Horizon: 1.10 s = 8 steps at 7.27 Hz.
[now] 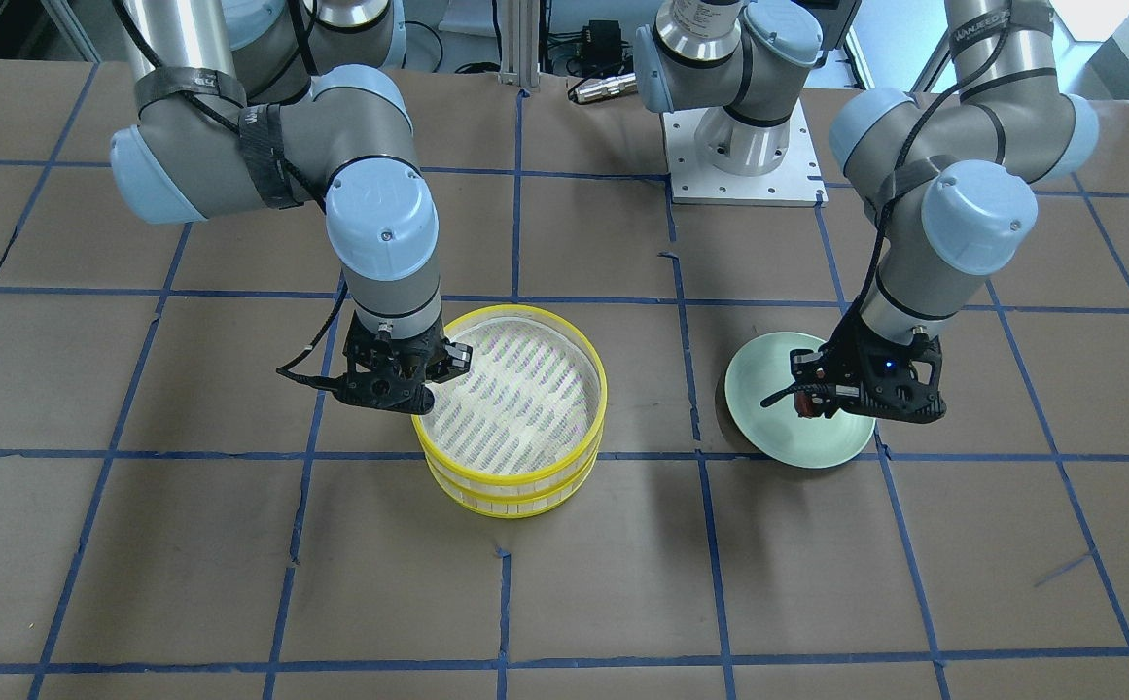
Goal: Stack buns with steamer
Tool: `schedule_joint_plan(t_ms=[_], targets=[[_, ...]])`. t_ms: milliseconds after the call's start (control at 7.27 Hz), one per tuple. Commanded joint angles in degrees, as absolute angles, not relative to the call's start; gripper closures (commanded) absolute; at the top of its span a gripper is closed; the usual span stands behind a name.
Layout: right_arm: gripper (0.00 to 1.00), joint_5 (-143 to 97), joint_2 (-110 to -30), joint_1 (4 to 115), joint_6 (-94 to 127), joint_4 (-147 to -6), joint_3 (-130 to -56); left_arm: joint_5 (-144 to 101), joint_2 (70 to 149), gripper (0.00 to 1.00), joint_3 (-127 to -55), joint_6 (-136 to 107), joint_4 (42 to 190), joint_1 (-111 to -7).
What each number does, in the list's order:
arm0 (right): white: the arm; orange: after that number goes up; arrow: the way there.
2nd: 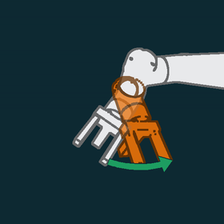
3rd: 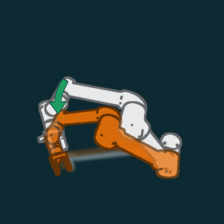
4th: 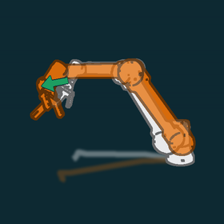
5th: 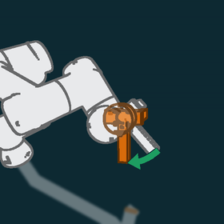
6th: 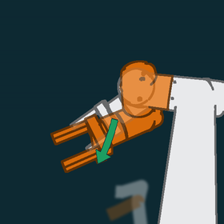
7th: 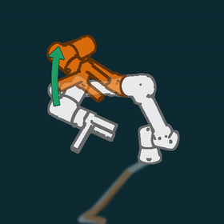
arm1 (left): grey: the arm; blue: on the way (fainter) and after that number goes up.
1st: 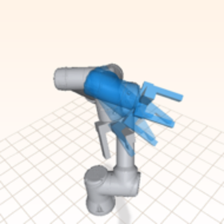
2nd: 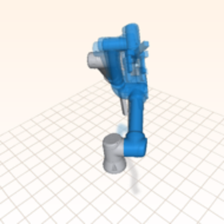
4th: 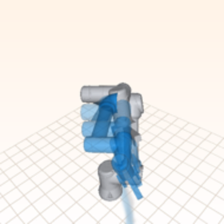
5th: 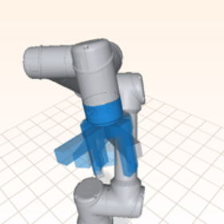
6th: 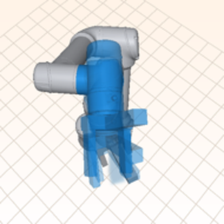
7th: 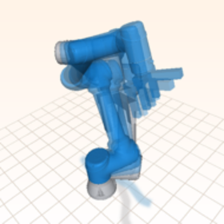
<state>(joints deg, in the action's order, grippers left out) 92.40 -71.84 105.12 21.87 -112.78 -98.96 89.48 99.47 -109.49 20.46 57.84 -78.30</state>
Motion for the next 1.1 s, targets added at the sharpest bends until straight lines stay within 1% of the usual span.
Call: schedule_joint_plan(t_ms=[0,275,412,550,825,962], targets=[[0.0,92.11,-71.81,105.12,21.8,-112.68,-98.96,89.12,97.22,0.83,-106.97,20.3,61.95,-78.75],[0.0,92.2,-72.59,104.68,21.1,-112.5,-97.83,88.68,96.24,0.83,-105.13,19.35,63.98,-79.36],[0.0,92.2,-74.25,102.94,20.57,-111.37,-96.0,86.68,95.89,0.83,-104.6,16.99,63.98,-80.76],[0.0,91.5,-77.4,100.4,20.39,-106.22,-93.98,85.88,96.15,0.83,-103.2,11.66,64.25,-83.38],[0.0,90.18,-83.37,93.72,12.52,-94.1,-89.23,85.69,97.11,0.83,-99.34,-1.78,64.16,-92.5],[0.0,90.18,-86.37,91.43,8.83,-89.08,-88.34,85.52,97.99,0.83,-97.05,-7.67,64.07,-96.99]])
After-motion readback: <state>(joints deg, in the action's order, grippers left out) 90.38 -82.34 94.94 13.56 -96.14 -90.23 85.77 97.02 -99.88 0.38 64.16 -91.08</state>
